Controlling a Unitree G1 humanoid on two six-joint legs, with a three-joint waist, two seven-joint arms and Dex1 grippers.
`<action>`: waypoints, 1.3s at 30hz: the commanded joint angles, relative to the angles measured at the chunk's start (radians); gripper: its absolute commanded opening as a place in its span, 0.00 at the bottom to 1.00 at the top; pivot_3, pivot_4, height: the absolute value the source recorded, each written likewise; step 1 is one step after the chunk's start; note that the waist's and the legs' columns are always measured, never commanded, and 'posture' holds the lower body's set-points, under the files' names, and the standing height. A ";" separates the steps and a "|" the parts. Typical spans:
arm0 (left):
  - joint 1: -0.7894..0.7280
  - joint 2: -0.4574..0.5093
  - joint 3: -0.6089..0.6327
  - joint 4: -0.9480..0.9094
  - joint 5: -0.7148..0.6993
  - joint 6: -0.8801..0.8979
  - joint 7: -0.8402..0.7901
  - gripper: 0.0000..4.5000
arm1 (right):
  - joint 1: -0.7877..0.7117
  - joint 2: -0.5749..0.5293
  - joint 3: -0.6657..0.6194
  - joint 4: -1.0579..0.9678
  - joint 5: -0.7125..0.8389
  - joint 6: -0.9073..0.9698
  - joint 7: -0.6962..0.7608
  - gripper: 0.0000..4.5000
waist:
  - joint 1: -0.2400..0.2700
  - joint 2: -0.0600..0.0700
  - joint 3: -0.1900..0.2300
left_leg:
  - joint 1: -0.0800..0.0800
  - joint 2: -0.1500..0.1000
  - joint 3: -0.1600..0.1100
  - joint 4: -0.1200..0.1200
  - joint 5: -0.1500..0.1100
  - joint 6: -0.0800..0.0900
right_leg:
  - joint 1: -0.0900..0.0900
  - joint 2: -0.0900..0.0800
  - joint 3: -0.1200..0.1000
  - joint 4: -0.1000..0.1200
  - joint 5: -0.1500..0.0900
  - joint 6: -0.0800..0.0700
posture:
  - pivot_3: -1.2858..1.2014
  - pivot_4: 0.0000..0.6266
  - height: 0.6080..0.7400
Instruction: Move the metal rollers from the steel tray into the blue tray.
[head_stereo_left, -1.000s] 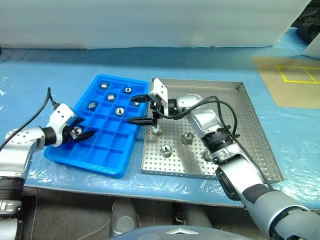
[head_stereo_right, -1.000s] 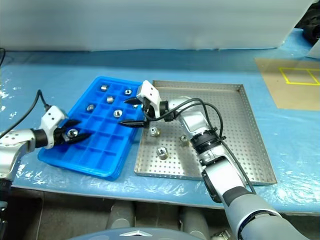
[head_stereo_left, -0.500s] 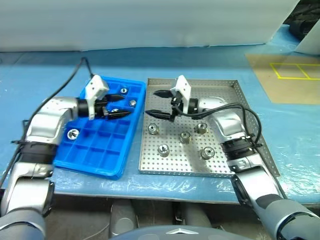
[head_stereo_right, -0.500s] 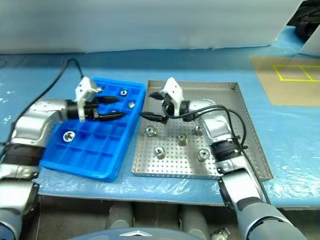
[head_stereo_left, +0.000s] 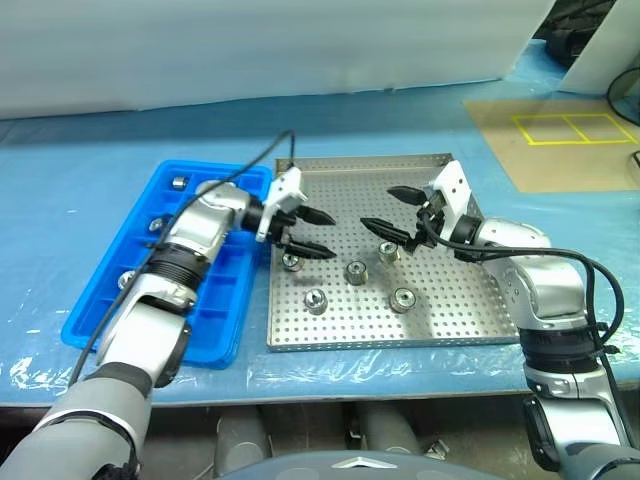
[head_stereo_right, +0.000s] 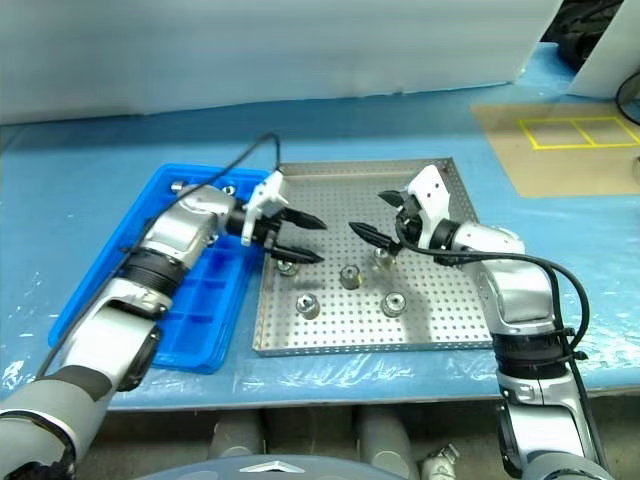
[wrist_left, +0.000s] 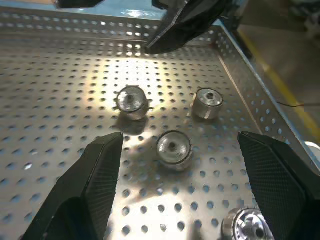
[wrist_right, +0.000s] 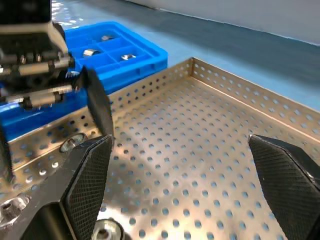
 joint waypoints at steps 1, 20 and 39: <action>-0.036 -0.028 -0.016 0.054 0.032 -0.063 -0.027 0.86 | 0.030 -0.019 -0.046 -0.104 0.040 0.035 -0.040 1.00 | -0.009 0.000 0.000 | 0.000 -0.001 0.001 0.000 0.000 0.000 | 0.000 0.000 0.002 0.000 0.001 0.001 | 0.33 0.24 1.00; -0.055 -0.193 -0.004 0.335 0.195 -0.249 0.115 0.86 | 0.145 -0.065 -0.072 -0.209 0.078 0.077 -0.144 1.00 | -0.049 0.000 0.000 | 0.008 -0.006 0.008 0.003 -0.008 0.014 | 0.010 -0.002 0.012 -0.014 0.005 0.005 | 0.31 0.24 1.00; -0.025 -0.185 -0.006 0.343 0.249 -0.269 0.128 0.49 | 0.125 -0.060 -0.050 -0.187 0.082 0.065 -0.153 1.00 | -0.051 0.000 0.000 | 0.009 -0.006 0.010 0.002 -0.012 0.021 | 0.010 -0.003 0.013 -0.019 0.005 0.005 | 0.32 0.24 1.00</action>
